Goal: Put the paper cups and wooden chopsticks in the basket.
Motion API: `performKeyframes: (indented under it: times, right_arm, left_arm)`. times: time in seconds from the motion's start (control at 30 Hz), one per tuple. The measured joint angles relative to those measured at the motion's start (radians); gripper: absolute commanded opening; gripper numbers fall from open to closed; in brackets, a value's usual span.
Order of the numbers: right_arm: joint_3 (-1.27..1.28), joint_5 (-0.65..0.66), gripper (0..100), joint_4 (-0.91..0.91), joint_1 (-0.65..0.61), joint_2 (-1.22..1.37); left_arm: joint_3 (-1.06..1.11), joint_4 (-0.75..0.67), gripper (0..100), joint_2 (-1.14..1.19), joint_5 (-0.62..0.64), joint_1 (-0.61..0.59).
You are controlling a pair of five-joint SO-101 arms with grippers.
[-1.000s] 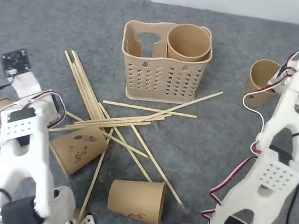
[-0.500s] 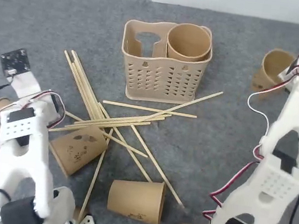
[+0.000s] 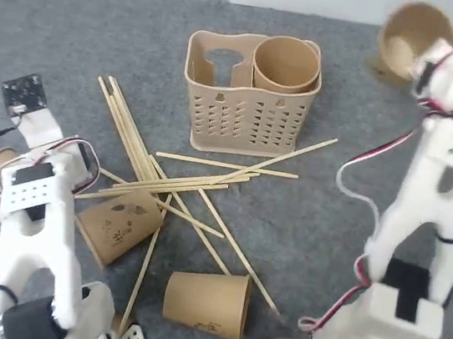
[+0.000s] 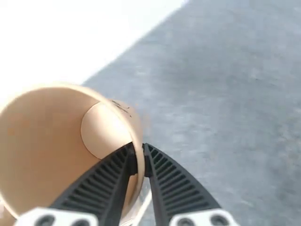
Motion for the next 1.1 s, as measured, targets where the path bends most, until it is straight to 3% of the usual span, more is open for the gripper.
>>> performKeyframes:
  times: [0.57, 1.1]
  right_arm:
    - [0.0, -0.003, 0.7, 0.031, -0.313, -0.155]
    - [0.0, -0.003, 0.7, 0.094, -0.327, 0.018]
  left_arm:
    - [0.0, 0.0, 3, 0.0, 0.0, 0.0]
    - [0.0, 0.0, 3, 0.0, 0.0, 0.0]
